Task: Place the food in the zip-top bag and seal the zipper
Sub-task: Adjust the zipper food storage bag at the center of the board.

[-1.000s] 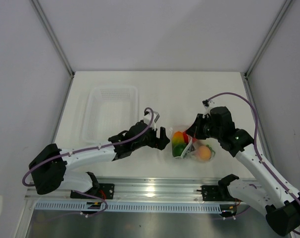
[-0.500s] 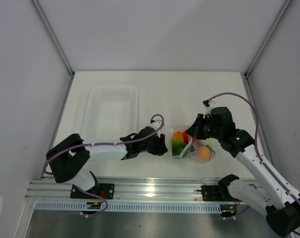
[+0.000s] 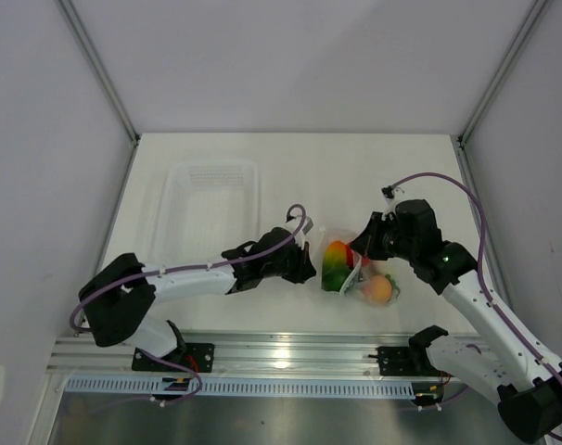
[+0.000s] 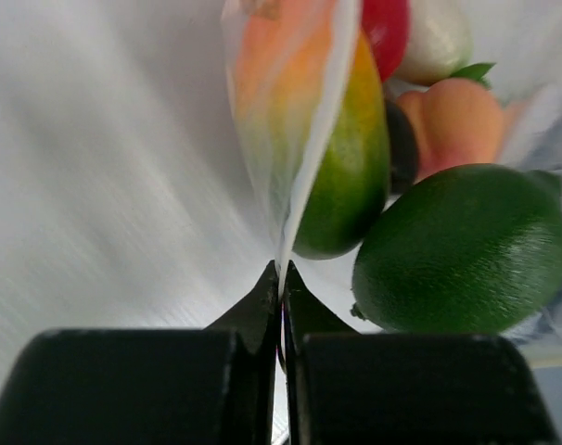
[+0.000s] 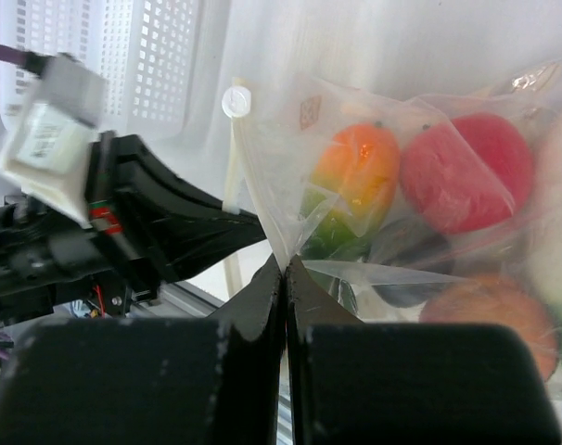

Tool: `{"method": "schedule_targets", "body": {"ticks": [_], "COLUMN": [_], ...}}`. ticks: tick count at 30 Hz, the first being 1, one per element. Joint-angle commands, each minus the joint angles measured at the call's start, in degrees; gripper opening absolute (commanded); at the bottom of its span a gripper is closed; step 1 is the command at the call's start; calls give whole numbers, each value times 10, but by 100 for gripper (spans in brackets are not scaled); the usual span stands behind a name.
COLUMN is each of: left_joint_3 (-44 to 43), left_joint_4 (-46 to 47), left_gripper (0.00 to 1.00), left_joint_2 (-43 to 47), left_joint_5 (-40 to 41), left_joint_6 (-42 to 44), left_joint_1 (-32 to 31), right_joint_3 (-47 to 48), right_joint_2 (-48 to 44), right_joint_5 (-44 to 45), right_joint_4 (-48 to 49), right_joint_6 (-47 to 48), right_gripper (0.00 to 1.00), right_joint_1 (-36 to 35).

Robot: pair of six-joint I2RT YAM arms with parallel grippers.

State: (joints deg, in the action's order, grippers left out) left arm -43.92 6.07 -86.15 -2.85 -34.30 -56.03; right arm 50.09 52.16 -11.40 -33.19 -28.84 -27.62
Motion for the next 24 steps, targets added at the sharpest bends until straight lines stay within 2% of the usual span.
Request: {"method": "schedule_targets", "body": {"ticks": [1,5,10,15,24], "left_joint_3": [-40,-72,-115,-187,-165], "left_joint_4": [-20,-53,-56,-173,-157], "left_gripper": [1,1,1,1,0], "left_joint_2": [62,99,129,103,91], "left_joint_5": [10,-6,-62,-59,-75], "left_joint_6": [22,42,52,64,57], "left_joint_1": [-2,-2,-2,-1,-1], "right_joint_3": [29,33,47,63,5], "right_joint_2": [-9,-4,-7,-18,-20], "right_joint_5": [12,18,47,67,45], "right_joint_4": [-4,-11,-35,-57,-31], "right_joint_6": [8,16,31,48,36], "right_gripper": [0,0,0,0,0], "right_joint_1": [5,11,12,13,14]}}
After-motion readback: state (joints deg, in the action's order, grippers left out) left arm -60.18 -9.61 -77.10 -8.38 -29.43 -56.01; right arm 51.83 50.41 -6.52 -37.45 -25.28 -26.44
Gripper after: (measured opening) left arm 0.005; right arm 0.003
